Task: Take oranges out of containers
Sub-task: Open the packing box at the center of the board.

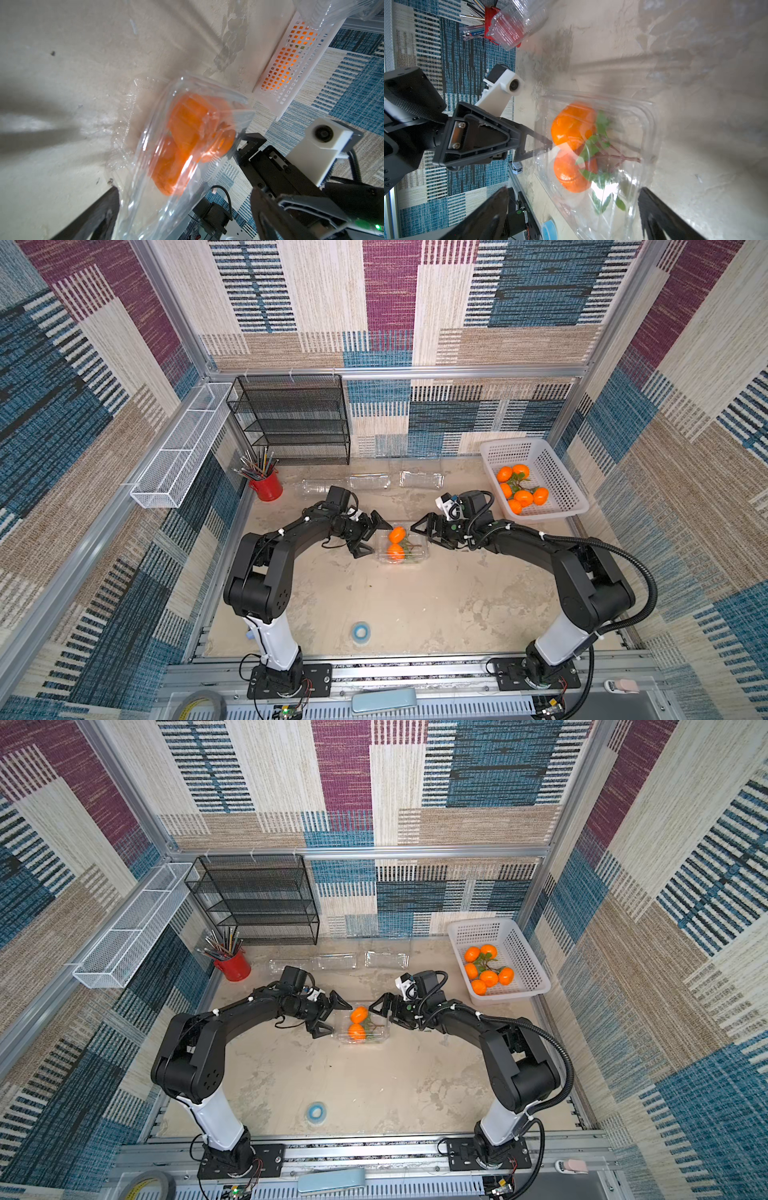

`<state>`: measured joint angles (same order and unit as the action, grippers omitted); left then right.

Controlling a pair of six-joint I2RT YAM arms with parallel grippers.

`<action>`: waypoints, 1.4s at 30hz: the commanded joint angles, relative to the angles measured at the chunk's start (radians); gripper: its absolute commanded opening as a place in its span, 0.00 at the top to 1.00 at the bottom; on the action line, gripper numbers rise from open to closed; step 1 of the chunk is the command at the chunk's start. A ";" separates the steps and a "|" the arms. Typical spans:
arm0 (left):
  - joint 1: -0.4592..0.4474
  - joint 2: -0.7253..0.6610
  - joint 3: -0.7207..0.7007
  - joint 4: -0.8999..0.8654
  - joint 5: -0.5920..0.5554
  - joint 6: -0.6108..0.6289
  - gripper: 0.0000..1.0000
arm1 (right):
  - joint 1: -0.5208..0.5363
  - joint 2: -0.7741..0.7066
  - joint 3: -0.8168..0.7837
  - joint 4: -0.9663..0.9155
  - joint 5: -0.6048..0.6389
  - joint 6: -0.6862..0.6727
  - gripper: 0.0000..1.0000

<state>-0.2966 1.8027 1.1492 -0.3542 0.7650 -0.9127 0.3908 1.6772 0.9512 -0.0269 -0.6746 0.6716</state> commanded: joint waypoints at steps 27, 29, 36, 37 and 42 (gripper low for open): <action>0.000 0.064 0.009 0.157 0.054 -0.119 0.01 | 0.001 -0.033 -0.058 0.213 -0.188 0.104 0.15; 0.000 0.068 0.014 0.161 0.055 -0.126 0.01 | 0.001 -0.037 -0.067 0.224 -0.203 0.113 0.17; -0.013 0.086 0.041 0.170 0.056 -0.141 0.01 | 0.001 -0.025 -0.092 0.270 -0.258 0.190 0.19; -0.016 0.089 0.044 0.172 0.057 -0.144 0.01 | 0.001 -0.021 -0.092 0.272 -0.261 0.206 0.19; -0.032 0.102 0.059 0.189 0.057 -0.161 0.01 | 0.001 0.002 -0.112 0.354 -0.289 0.337 0.27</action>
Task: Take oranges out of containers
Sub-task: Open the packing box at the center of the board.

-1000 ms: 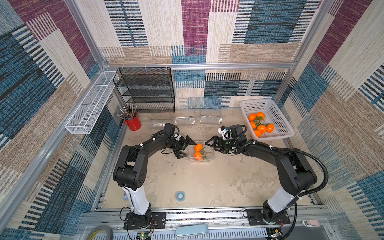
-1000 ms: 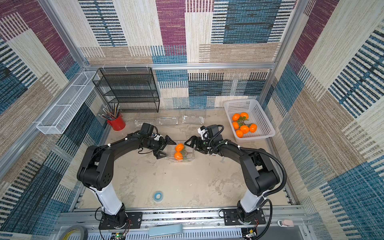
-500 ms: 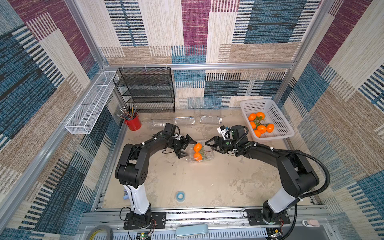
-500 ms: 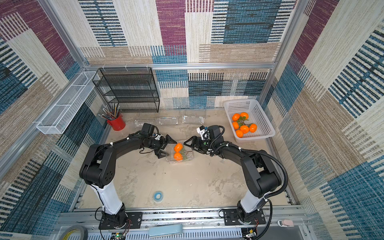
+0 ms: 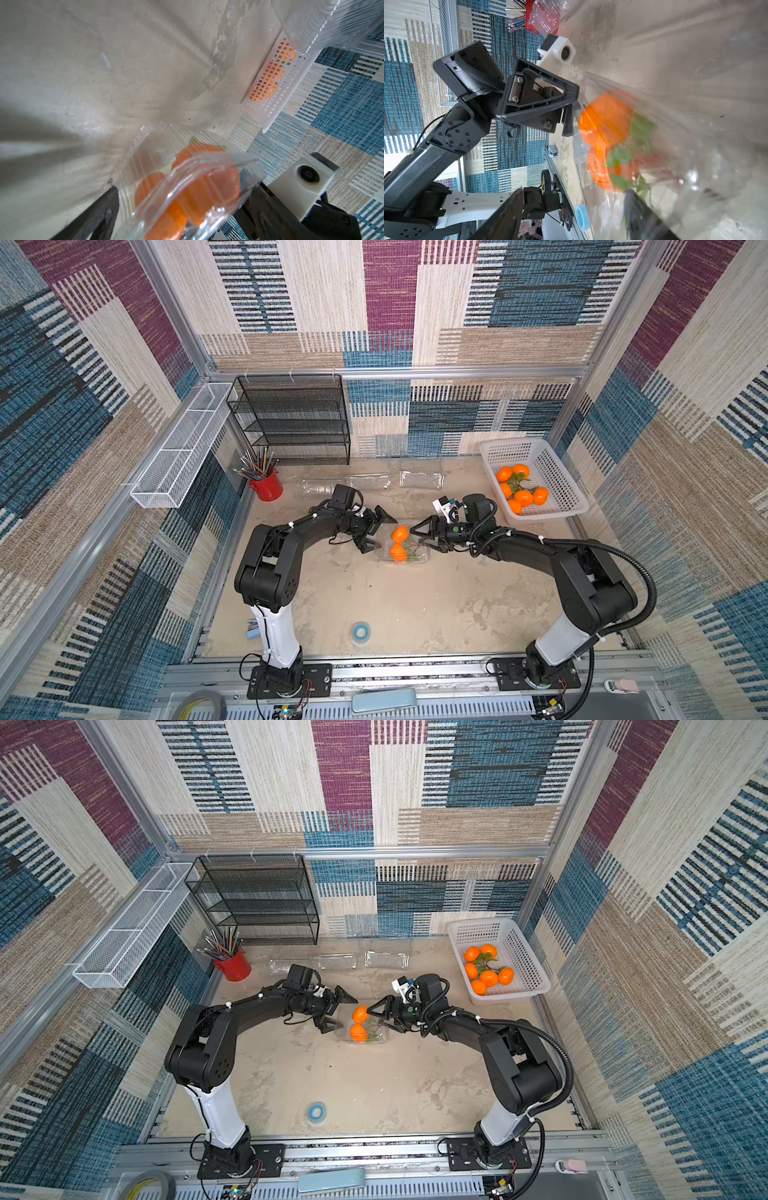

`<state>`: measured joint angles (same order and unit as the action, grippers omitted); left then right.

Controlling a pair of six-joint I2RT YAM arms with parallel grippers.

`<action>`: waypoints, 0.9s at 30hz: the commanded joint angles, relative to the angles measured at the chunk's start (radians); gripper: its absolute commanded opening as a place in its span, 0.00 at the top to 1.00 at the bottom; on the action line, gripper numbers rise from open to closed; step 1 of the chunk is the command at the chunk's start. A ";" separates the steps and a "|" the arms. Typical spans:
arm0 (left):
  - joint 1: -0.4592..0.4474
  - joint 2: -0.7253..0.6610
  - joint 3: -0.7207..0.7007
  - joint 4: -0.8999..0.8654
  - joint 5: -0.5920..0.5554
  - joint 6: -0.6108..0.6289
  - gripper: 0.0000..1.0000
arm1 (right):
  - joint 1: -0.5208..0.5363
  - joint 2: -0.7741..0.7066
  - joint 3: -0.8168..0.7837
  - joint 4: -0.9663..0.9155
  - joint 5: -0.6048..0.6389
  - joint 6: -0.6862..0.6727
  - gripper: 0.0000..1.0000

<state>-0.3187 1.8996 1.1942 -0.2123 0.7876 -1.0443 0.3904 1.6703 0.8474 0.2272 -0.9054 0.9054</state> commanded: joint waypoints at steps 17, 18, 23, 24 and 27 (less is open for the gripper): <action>-0.028 0.004 0.046 0.038 0.041 -0.045 0.01 | 0.001 -0.016 -0.143 0.333 -0.003 0.448 0.65; -0.027 0.004 0.049 0.036 0.038 -0.046 0.01 | 0.001 -0.017 -0.149 0.337 0.010 0.465 0.66; -0.034 0.018 0.068 0.059 0.045 -0.075 0.01 | 0.003 -0.033 -0.154 0.337 0.045 0.502 0.72; -0.033 0.019 0.070 0.070 0.047 -0.084 0.01 | 0.002 -0.034 -0.156 0.337 0.053 0.511 0.73; -0.031 0.014 0.085 0.053 0.053 -0.078 0.01 | 0.000 -0.041 -0.173 0.360 0.073 0.560 0.77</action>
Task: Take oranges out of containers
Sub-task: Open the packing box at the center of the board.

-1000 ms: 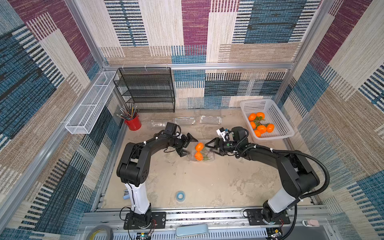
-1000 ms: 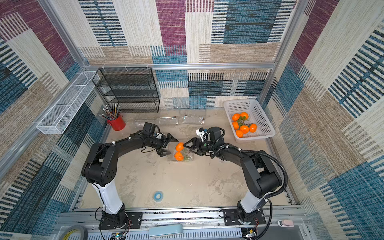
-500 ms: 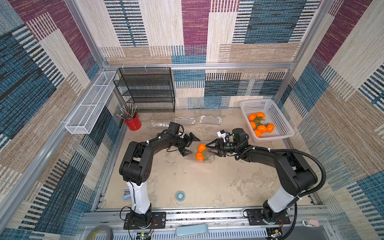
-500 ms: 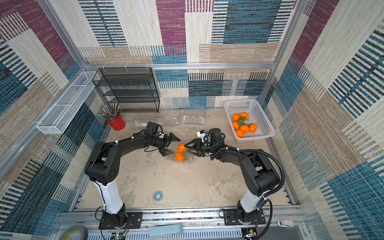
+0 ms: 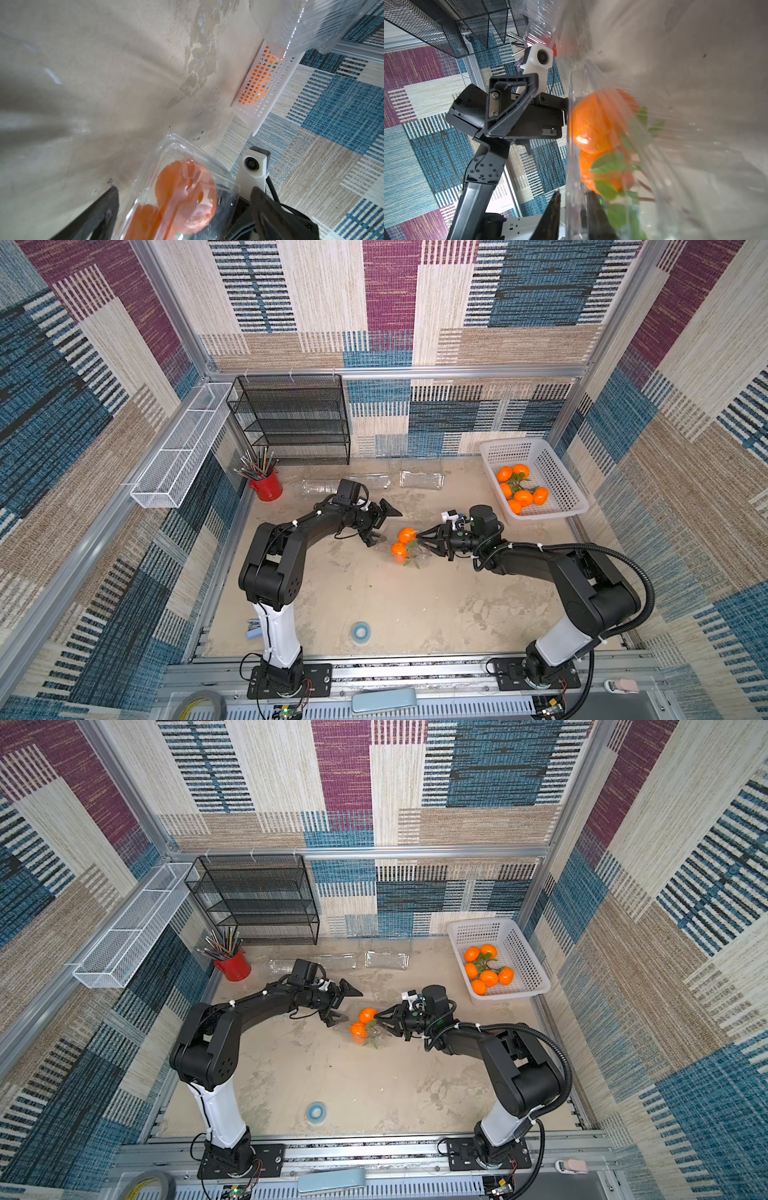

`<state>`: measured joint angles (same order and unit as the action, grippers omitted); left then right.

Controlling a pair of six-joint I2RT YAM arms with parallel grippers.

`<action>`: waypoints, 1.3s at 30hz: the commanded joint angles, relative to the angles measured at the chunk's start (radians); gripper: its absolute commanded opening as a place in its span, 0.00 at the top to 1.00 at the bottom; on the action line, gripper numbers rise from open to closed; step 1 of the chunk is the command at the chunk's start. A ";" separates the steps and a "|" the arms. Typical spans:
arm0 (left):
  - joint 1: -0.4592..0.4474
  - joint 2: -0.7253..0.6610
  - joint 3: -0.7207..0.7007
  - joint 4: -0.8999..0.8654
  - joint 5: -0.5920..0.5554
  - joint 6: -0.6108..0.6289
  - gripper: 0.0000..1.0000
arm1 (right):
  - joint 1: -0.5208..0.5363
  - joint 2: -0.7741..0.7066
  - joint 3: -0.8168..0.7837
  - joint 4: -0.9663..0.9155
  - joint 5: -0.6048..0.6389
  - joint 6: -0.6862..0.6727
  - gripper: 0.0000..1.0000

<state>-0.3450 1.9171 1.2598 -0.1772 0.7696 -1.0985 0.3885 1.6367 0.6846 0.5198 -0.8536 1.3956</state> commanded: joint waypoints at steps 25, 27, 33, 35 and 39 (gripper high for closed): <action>0.083 -0.294 -0.383 0.274 0.080 -0.090 0.00 | -0.077 -0.033 -0.071 0.203 0.127 0.373 0.83; 0.061 -0.300 -0.412 0.340 0.076 -0.127 0.00 | -0.078 -0.028 -0.064 0.201 0.139 0.387 0.83; 0.005 -0.298 -0.457 0.472 0.047 -0.199 0.01 | -0.077 -0.009 -0.048 0.194 0.155 0.410 0.83; -0.005 -0.304 -0.472 0.496 0.033 -0.211 0.02 | -0.077 -0.009 -0.051 0.184 0.167 0.415 0.83; -0.021 -0.306 -0.496 0.521 0.027 -0.219 0.05 | -0.078 0.003 -0.063 0.197 0.180 0.441 0.83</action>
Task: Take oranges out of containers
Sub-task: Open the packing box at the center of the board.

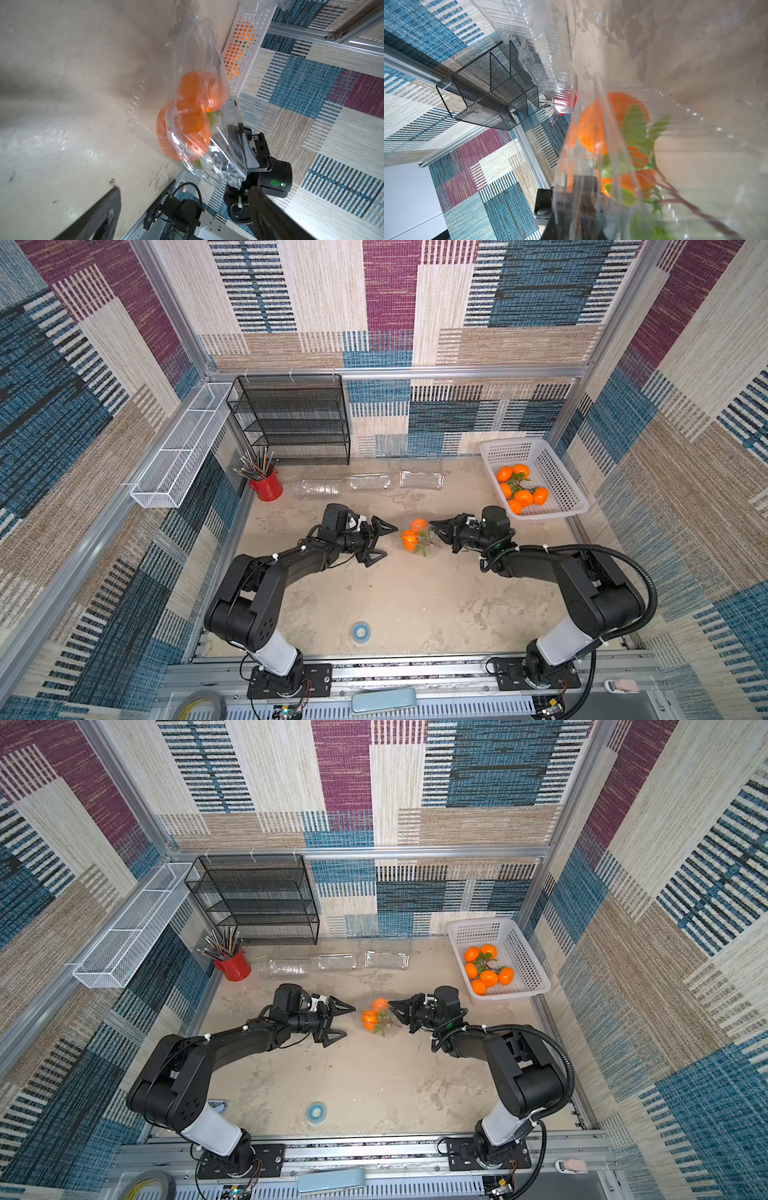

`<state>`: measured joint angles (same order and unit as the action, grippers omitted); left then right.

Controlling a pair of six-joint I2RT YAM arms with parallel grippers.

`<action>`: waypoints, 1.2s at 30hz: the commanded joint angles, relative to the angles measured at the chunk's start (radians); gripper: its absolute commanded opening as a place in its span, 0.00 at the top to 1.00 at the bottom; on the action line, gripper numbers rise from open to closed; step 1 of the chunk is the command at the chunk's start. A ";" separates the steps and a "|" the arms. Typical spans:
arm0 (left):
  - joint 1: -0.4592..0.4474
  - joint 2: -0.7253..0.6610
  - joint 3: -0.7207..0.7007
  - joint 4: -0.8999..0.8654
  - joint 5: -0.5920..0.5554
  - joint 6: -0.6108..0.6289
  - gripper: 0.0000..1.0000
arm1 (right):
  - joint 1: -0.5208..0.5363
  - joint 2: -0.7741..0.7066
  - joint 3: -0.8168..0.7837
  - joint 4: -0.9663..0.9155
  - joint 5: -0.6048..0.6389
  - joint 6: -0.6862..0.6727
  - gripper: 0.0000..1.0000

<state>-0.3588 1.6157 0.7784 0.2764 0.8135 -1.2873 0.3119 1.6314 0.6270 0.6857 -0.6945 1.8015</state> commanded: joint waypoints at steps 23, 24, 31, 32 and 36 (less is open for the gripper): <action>-0.058 0.096 -0.107 0.310 -0.109 -0.167 0.11 | -0.001 -0.005 0.007 -0.023 0.010 0.003 0.84; -0.058 0.096 -0.108 0.310 -0.112 -0.168 0.11 | -0.001 -0.010 0.001 -0.029 0.011 -0.002 0.84; -0.058 0.086 -0.121 0.324 -0.117 -0.168 0.11 | 0.000 -0.023 -0.028 -0.037 0.015 -0.016 0.84; -0.058 0.086 -0.125 0.325 -0.119 -0.170 0.11 | 0.000 -0.025 -0.028 -0.044 0.015 -0.022 0.84; -0.057 0.086 -0.131 0.321 -0.117 -0.170 0.11 | -0.002 -0.029 -0.030 -0.060 0.021 -0.034 0.84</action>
<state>-0.4171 1.7088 0.6506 0.5636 0.7059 -1.4471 0.3119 1.6081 0.6018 0.6304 -0.6712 1.7798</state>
